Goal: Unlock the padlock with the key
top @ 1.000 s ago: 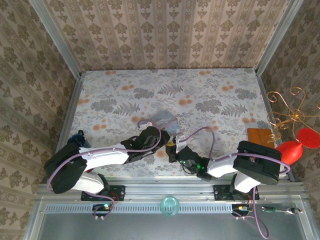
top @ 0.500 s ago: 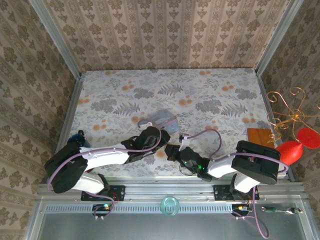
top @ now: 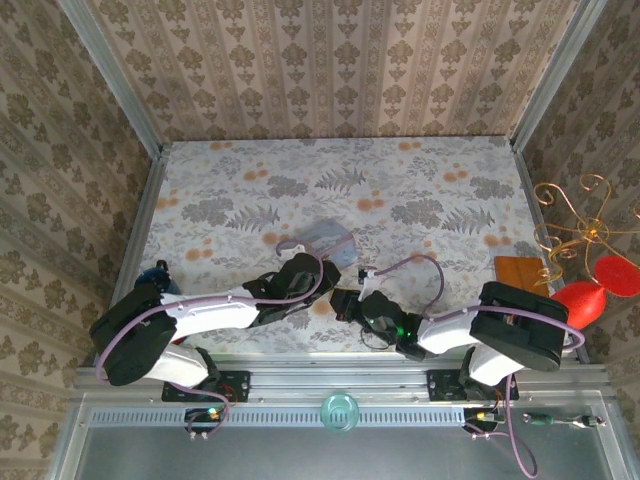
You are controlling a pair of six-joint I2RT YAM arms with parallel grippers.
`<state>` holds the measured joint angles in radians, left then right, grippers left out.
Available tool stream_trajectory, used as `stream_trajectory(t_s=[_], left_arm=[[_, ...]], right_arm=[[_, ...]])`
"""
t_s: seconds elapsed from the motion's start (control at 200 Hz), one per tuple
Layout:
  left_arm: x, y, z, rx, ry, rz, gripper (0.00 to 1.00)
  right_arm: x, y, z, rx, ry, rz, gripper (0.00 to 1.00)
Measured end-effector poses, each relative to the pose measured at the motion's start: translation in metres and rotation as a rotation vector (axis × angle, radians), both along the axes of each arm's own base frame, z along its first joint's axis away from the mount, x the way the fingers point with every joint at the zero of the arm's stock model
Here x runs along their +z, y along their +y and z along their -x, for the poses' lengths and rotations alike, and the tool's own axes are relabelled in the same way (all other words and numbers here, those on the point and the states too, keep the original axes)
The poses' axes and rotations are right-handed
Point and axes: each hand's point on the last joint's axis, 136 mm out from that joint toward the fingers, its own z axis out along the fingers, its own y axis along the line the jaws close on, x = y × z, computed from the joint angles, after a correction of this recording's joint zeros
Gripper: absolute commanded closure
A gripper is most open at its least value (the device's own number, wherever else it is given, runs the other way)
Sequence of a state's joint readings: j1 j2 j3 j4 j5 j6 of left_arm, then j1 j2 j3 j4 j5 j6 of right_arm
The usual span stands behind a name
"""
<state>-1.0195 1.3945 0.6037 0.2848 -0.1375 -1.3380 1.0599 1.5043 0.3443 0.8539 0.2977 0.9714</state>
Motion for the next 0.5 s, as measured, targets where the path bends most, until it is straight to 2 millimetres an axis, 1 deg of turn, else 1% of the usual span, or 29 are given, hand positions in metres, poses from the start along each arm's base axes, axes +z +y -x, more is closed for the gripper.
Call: stream_trajectory(t_s=[0.135, 0.215, 0.245, 0.285, 0.365, 0.415, 0.44, 0.5], left_arm=[[-0.004, 0.002, 0.001, -0.004, 0.003, -0.021, 1.00], [-0.005, 0.005, -0.001, -0.008, -0.001, -0.031, 1.00], [-0.006, 0.006, -0.002, -0.009, -0.002, -0.040, 1.00], [-0.008, 0.009, -0.003, -0.011, 0.000, -0.057, 1.00], [-0.016, 0.020, -0.005, -0.012, 0.006, -0.111, 1.00], [-0.022, 0.027, -0.006, -0.011, 0.012, -0.149, 1.00], [-0.024, 0.030, -0.007, -0.012, 0.015, -0.167, 1.00], [-0.027, 0.037, -0.008, -0.018, 0.019, -0.209, 1.00]], right_arm=[[-0.001, 0.001, 0.002, 0.038, 0.008, 0.083, 0.67], [0.003, -0.003, 0.005, 0.067, -0.001, 0.144, 0.62], [0.008, -0.005, 0.007, 0.076, -0.010, 0.161, 0.60], [0.017, -0.008, 0.008, 0.087, -0.032, 0.172, 0.55], [0.036, -0.016, 0.009, 0.094, -0.077, 0.188, 0.47], [0.048, -0.022, 0.008, 0.096, -0.111, 0.203, 0.46], [0.052, -0.025, 0.007, 0.091, -0.124, 0.209, 0.43], [0.061, -0.035, 0.006, 0.086, -0.153, 0.233, 0.42]])
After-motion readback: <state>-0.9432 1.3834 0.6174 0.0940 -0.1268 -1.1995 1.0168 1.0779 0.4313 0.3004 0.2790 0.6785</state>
